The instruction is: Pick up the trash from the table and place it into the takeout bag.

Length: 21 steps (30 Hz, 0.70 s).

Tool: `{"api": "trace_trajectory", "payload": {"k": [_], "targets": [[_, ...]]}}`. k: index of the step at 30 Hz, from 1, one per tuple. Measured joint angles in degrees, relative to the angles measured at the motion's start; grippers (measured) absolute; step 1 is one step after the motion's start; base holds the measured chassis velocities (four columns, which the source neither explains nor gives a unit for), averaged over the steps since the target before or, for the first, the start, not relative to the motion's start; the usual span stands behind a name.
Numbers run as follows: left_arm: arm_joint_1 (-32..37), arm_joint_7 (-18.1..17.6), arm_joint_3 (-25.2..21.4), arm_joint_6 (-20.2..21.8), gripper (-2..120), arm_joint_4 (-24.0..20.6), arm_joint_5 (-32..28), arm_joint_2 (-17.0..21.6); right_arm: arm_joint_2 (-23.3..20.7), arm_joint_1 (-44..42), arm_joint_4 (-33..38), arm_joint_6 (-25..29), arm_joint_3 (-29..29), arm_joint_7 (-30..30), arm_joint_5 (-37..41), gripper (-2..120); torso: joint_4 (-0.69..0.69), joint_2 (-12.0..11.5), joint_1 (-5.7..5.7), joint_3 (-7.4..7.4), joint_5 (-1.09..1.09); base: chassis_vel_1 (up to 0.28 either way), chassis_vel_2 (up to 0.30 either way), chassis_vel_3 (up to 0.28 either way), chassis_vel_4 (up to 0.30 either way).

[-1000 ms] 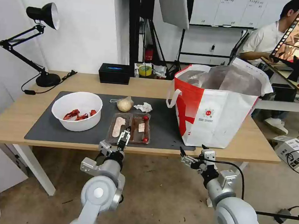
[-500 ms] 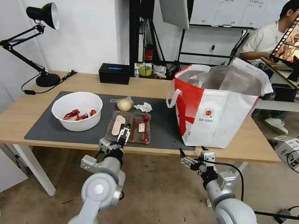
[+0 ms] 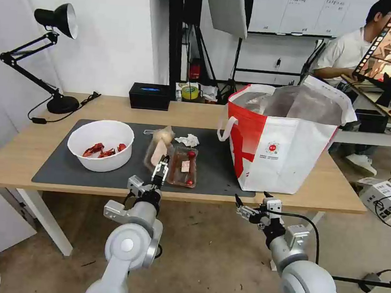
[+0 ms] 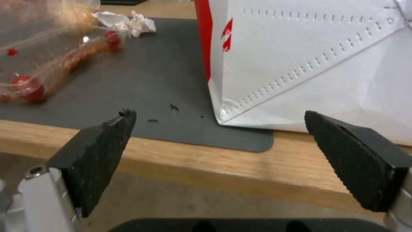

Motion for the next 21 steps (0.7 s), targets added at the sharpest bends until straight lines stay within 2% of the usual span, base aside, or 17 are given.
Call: {"api": "trace_trajectory", "payload": {"k": [11, 21], "targets": [[-1.25, 1.21, -0.27, -0.03, 100, -0.82, -1.08, 1.78, -0.12, -0.45, 0.30, 0.02, -0.02, -0.01, -0.19, 100, 0.00, 0.00, 0.00, 0.00, 0.00, 0.000, 0.000, 0.000, 0.000], [-4.58, 5.64, 3.30, 1.69, 100, -0.18, -0.77, 4.73, -0.52, -1.32, 1.38, 0.03, 0.38, -0.05, -0.14, 100, 0.00, 0.00, 0.00, 0.00, 0.00, 0.000, 0.000, 0.000, 0.000]]}}
